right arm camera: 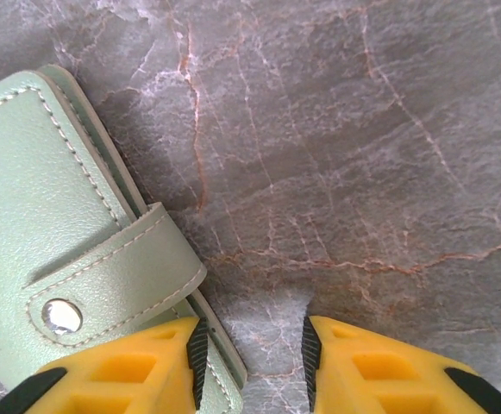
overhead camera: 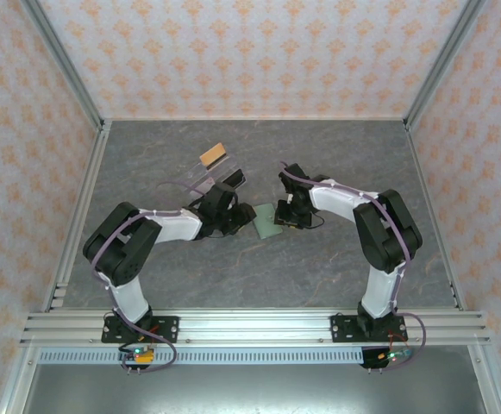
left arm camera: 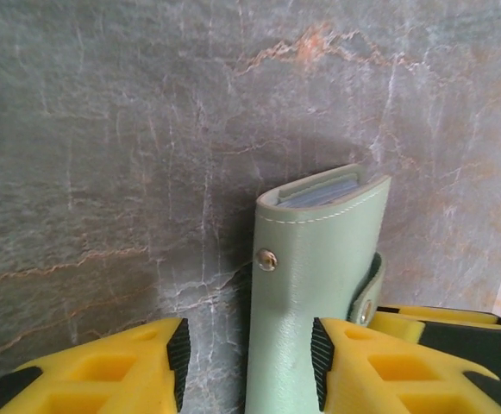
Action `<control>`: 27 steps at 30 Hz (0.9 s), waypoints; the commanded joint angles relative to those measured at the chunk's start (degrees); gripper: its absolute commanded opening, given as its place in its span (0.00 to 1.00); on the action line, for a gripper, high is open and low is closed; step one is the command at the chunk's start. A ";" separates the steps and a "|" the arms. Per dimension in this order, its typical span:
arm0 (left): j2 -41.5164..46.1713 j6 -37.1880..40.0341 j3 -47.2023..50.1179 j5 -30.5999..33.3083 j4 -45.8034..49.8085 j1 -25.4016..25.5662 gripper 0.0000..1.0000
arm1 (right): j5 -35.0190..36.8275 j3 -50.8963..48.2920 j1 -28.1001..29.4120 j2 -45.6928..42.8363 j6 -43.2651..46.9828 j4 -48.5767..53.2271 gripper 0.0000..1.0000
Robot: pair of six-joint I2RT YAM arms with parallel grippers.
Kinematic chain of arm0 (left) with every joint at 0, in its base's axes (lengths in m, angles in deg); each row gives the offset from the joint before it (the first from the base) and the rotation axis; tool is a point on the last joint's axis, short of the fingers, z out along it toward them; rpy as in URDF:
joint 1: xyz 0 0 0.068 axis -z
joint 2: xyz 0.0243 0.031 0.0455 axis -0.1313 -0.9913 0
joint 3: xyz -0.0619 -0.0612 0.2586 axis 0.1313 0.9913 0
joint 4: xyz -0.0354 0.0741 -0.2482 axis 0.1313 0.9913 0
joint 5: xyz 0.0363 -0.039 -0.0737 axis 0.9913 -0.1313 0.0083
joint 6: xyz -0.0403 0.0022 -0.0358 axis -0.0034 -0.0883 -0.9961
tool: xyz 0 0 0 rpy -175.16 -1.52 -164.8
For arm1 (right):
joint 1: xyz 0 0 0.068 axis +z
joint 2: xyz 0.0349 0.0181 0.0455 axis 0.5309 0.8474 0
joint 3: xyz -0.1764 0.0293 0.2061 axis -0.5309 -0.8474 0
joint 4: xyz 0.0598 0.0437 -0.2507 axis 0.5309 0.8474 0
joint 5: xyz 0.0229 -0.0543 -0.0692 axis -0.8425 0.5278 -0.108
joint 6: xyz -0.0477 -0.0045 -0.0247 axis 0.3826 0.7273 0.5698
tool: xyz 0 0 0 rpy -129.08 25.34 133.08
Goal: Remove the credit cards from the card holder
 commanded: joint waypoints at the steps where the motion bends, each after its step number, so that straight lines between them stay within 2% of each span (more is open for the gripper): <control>1: -1.99 -1.45 -0.92 -2.70 -5.14 0.82 0.42 | 0.06 -0.40 0.28 1.94 0.26 1.57 0.37; 13: -2.99 -0.54 -1.71 -5.08 -9.74 1.24 0.37 | -0.25 -0.71 0.30 1.93 0.04 1.19 0.36; 23: -3.43 -1.48 -0.93 -6.73 -13.10 1.26 0.25 | -5.94 -2.64 0.09 -1.79 0.08 -2.31 0.37; 27: -2.49 -0.45 -1.12 -6.19 -11.91 1.26 0.16 | -7.01 -2.38 -0.16 -1.73 0.22 -2.11 0.37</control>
